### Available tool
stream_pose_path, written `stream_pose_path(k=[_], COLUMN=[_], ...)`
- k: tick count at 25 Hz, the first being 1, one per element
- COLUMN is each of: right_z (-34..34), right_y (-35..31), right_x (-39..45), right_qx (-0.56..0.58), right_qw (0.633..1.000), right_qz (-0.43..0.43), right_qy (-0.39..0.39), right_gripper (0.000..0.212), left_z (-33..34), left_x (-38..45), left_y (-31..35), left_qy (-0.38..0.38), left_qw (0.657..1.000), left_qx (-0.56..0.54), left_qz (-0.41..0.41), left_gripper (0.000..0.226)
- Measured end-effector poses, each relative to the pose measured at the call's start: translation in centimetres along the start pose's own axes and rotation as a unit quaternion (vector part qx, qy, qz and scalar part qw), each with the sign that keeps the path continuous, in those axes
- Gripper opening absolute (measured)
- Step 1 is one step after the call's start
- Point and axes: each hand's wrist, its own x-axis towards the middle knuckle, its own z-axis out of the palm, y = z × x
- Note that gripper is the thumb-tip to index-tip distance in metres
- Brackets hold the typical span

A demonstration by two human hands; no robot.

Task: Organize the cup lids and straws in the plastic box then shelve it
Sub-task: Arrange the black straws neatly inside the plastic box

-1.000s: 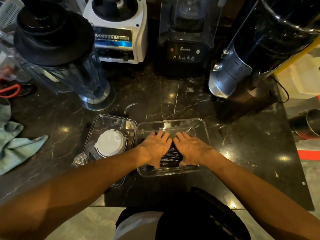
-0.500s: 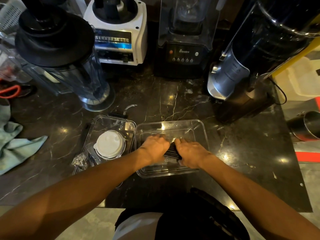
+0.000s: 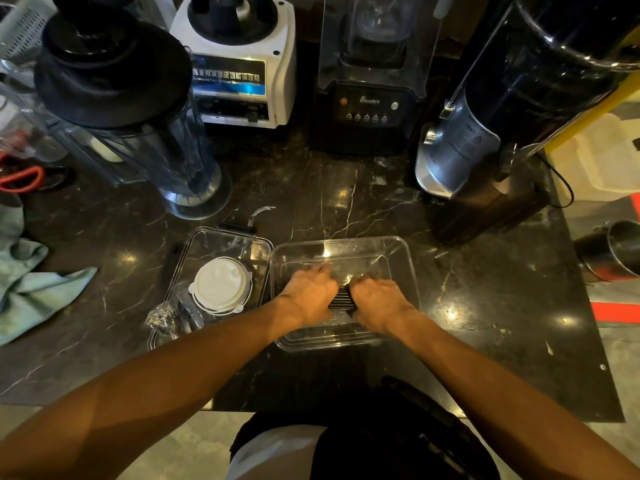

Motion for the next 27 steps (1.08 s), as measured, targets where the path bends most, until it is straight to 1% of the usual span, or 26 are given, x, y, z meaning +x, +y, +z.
stream_pose_path(k=[4, 8, 11, 13, 16, 17, 20, 22, 23, 24, 25, 26, 27], right_z=[-0.2, -0.1, 0.0, -0.2, -1.2, -2.0, -5.3, -7.8, -8.9, -9.6, -9.9, -9.9, -9.7], right_y=[-0.2, -0.3, -0.2, -0.2, 0.0, 0.0, 0.5, 2.0, 2.9, 3.7, 4.5, 4.9, 4.9], right_x=[0.0, -0.2, -0.5, -0.5, -0.8, -1.0, -1.8, -2.6, -3.1, -3.6, -4.1, -4.4, -4.7], right_qx=[-0.027, -0.014, -0.039, -0.034, -0.017, -0.016, -0.023, 0.03, 0.084, 0.156, 0.242, 0.333, 0.418], right_qw=[1.0, 0.999, 0.998, 0.998, 0.999, 0.998, 0.997, 0.998, 0.995, 0.985, 0.961, 0.925, 0.884], right_qz=[-0.005, -0.004, -0.018, -0.019, -0.029, -0.042, -0.068, -0.055, -0.046, -0.039, -0.033, -0.027, -0.029], right_qy=[0.012, 0.03, 0.045, 0.044, 0.039, 0.037, 0.03, 0.021, 0.031, 0.068, 0.126, 0.182, 0.209], right_gripper=[0.043, 0.046, 0.047, 0.046, 0.046, 0.044, 0.037, 0.038, 0.038, 0.036, 0.031, 0.026, 0.023], left_z=[-0.2, -0.3, -0.2, -0.2, 0.0, 0.0, -0.2, -0.7, -0.9, -1.1, -1.2, -1.4, -1.5], left_x=[-0.2, -0.2, -0.2, -0.4, -0.4, -0.4, -0.3, -0.3, -0.4, -0.5, -0.7, -0.7, -0.8], left_y=[0.1, 0.1, 0.2, 0.2, -0.1, -0.2, -0.4, -0.5, -0.6, -0.8, -0.8, -0.7, -0.5], left_qy=[-0.01, -0.027, -0.013, -0.011, -0.015, -0.015, 0.004, 0.012, 0.017, 0.026, 0.036, 0.046, 0.052], left_qw=[0.998, 0.997, 0.998, 0.996, 0.989, 0.985, 0.963, 0.942, 0.93, 0.917, 0.905, 0.893, 0.882], left_qx=[-0.064, -0.064, -0.065, -0.084, -0.146, -0.171, -0.27, -0.334, -0.368, -0.398, -0.423, -0.446, -0.467], left_qz=[0.001, -0.014, -0.01, -0.007, -0.003, -0.006, -0.021, -0.015, -0.008, 0.002, 0.018, 0.033, 0.042], left_gripper=[0.047, 0.031, 0.033, 0.037, 0.049, 0.047, 0.029, 0.024, 0.023, 0.024, 0.026, 0.028, 0.028])
